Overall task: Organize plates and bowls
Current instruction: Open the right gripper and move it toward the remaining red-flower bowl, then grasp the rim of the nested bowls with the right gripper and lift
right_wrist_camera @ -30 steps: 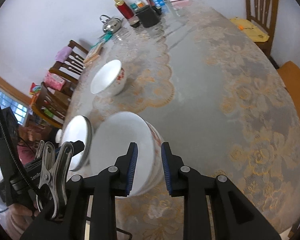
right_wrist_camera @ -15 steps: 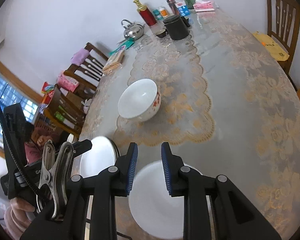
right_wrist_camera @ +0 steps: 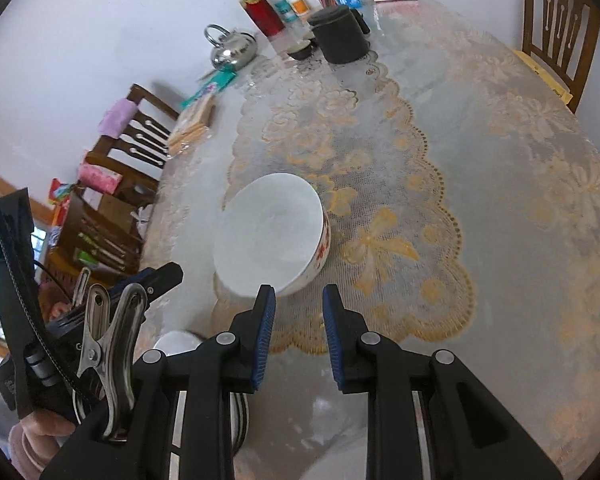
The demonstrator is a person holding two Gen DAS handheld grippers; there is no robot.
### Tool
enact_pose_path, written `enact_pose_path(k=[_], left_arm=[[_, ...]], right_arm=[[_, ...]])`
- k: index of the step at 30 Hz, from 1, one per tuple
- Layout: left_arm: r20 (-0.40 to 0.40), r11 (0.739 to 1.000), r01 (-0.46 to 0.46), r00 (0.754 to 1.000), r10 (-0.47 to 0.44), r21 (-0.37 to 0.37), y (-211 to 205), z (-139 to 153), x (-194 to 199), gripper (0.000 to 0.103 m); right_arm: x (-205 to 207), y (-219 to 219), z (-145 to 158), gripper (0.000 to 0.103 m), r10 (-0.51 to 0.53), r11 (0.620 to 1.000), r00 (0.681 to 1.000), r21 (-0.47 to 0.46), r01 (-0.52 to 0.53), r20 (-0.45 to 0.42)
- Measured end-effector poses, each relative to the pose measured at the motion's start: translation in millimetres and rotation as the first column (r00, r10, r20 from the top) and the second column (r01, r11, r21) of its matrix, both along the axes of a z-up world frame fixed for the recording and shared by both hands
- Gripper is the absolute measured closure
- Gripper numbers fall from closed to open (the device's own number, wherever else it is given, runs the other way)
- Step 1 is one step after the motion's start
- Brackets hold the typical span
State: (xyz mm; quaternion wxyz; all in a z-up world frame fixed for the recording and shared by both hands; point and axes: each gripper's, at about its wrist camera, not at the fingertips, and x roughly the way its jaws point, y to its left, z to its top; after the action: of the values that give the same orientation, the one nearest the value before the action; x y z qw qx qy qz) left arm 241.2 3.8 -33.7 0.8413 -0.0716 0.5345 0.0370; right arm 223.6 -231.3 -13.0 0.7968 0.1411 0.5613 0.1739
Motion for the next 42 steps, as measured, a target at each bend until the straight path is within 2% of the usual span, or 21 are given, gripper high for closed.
enact_pose_path(k=[6, 12, 14, 18, 24, 27, 30, 32, 38, 42], left_arm=[[-0.055, 0.999, 0.026, 0.998, -0.028, -0.036, 11.3, -29.7, 27.1, 0.06], [-0.076, 0.996, 0.055, 0.995, -0.06, -0.065, 11.5, -49.8, 39.7, 0.061], [-0.075, 0.994, 0.07, 0.994, -0.076, -0.086, 10.5, -55.1, 43.2, 0.077], [-0.084, 0.989, 0.084, 0.992, -0.094, -0.118, 6.7, -60.7, 47.5, 0.084], [-0.081, 0.989, 0.086, 0.992, -0.095, -0.117, 7.1, -62.0, 51.9, 0.085], [-0.081, 0.99, 0.083, 0.992, -0.093, -0.118, 6.9, -61.4, 52.3, 0.086], [-0.077, 0.989, 0.093, 0.992, -0.102, -0.111, 5.0, -60.8, 49.6, 0.086], [-0.074, 0.99, 0.1, 0.991, -0.108, -0.102, 3.0, -59.7, 46.3, 0.087], [-0.034, 0.989, 0.125, 0.991, -0.128, -0.078, -5.5, -47.5, 33.6, 0.087], [-0.003, 0.987, 0.133, 0.991, -0.134, -0.088, -8.4, -31.7, 25.1, 0.087]], right_arm=[[19.4, 10.8, -22.6, 0.078, -0.039, 0.999, 0.998, -0.032, 0.038, -0.041], [31.6, 16.5, -42.4, 0.078, -0.061, 0.997, 0.995, -0.057, 0.057, -0.073], [34.0, 19.2, -46.7, 0.078, -0.058, 0.997, 0.995, -0.064, 0.053, -0.079], [38.0, 23.3, -51.3, 0.078, -0.045, 0.996, 0.996, -0.076, 0.039, -0.071], [46.2, 26.6, -57.2, 0.078, -0.04, 0.996, 0.996, -0.084, 0.033, -0.079], [47.6, 31.4, -55.7, 0.085, -0.016, 0.995, 0.998, -0.098, 0.011, -0.055], [42.9, 35.5, -52.7, 0.085, 0.006, 0.99, 1.0, -0.138, -0.009, -0.018], [40.4, 34.5, -51.3, 0.085, 0.003, 0.991, 1.0, -0.133, -0.005, -0.011], [32.2, 32.9, -34.9, 0.085, 0.016, 0.987, 0.999, -0.161, -0.008, 0.048], [22.3, 30.8, -21.6, 0.085, 0.012, 0.986, 0.996, -0.169, 0.003, 0.084]])
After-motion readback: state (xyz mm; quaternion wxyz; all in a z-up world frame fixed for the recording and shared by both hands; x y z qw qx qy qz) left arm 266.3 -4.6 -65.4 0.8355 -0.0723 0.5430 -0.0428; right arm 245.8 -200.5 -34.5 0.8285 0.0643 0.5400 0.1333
